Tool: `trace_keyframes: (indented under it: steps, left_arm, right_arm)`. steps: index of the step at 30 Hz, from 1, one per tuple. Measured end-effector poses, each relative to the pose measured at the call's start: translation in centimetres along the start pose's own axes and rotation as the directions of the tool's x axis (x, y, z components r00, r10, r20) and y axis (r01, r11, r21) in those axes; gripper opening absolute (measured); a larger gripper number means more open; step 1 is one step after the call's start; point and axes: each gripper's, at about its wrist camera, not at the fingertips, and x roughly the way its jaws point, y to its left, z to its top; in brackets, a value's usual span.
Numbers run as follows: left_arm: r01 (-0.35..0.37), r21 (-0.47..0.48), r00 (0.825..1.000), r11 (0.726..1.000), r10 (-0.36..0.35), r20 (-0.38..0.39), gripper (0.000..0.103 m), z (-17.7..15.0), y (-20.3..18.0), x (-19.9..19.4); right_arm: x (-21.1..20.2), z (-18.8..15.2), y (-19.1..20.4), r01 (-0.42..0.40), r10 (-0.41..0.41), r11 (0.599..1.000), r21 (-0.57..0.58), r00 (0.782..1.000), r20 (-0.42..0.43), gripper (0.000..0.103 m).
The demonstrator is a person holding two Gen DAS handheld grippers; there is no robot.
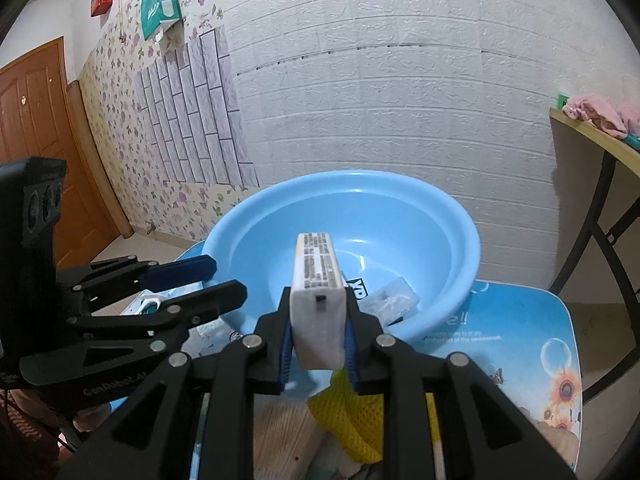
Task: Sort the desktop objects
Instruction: 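Carry the charger and printed box over the blue basin and open both grippers, then withdraw both grippers from the basin back over the table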
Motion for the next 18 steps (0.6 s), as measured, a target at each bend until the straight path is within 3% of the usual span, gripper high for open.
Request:
trace_keyframes:
  steps: [18]
  left_arm:
    - [-0.023, -0.051, 0.999, 0.998, 0.022, -0.026, 0.039, -3.7, 0.8, -3.1]
  right_arm:
    - [-1.1, -2.7, 0.8, 0.022, -0.019, 0.999, 0.031, 0.997, -0.074, 0.027]
